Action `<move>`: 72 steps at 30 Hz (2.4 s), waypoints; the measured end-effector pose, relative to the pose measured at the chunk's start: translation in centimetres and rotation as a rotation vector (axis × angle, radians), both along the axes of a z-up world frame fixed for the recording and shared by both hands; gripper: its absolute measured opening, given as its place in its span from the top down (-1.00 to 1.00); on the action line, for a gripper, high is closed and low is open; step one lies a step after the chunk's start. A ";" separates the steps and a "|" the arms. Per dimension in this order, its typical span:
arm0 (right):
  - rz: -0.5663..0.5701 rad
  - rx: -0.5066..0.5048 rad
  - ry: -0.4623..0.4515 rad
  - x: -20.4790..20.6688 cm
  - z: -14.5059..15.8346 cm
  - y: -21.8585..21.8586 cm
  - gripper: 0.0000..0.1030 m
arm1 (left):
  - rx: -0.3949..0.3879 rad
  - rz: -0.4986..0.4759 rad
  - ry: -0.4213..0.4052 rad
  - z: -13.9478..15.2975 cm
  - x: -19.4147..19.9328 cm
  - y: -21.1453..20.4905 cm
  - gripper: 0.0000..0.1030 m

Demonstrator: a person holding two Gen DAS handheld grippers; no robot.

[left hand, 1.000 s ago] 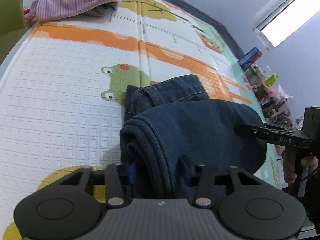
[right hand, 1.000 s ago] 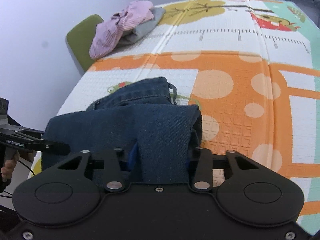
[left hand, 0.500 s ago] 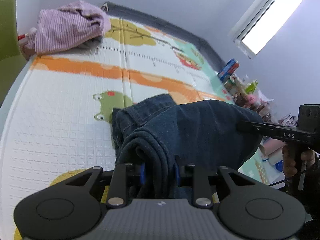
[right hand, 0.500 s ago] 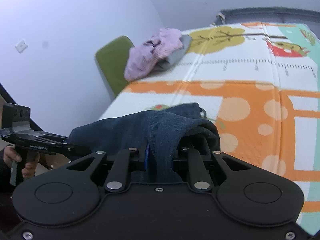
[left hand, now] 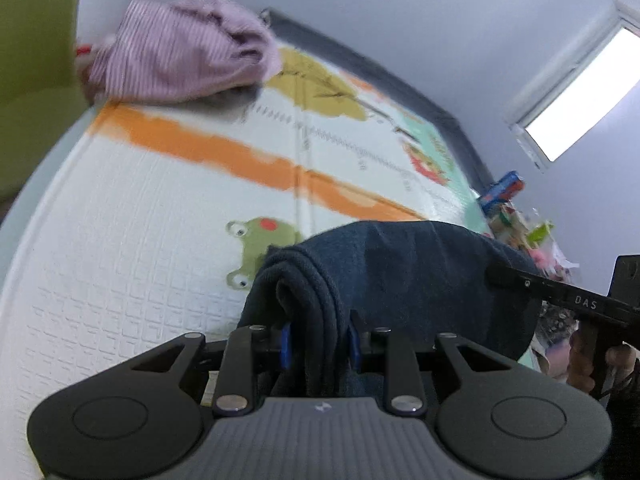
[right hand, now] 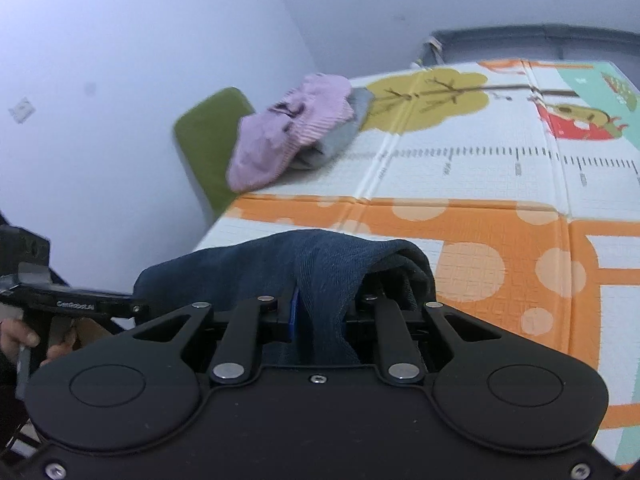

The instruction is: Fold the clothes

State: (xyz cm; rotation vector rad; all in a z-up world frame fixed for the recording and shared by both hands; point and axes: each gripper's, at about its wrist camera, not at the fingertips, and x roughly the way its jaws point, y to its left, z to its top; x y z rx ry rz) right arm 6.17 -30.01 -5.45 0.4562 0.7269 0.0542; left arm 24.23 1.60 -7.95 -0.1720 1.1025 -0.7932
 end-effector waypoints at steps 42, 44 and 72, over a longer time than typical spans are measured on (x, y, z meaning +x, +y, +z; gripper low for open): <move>-0.113 -0.151 0.081 5.4 1.0 4.4 0.84 | 0.119 0.066 -0.247 3.2 -3.0 -8.1 0.63; -0.126 -0.138 0.101 6.0 -0.7 4.7 0.84 | 0.131 0.081 -0.219 1.5 -2.9 -8.3 0.69; -0.212 -0.100 0.218 7.3 -8.1 1.3 1.00 | 0.293 0.189 -0.256 -2.5 -1.6 -5.9 0.94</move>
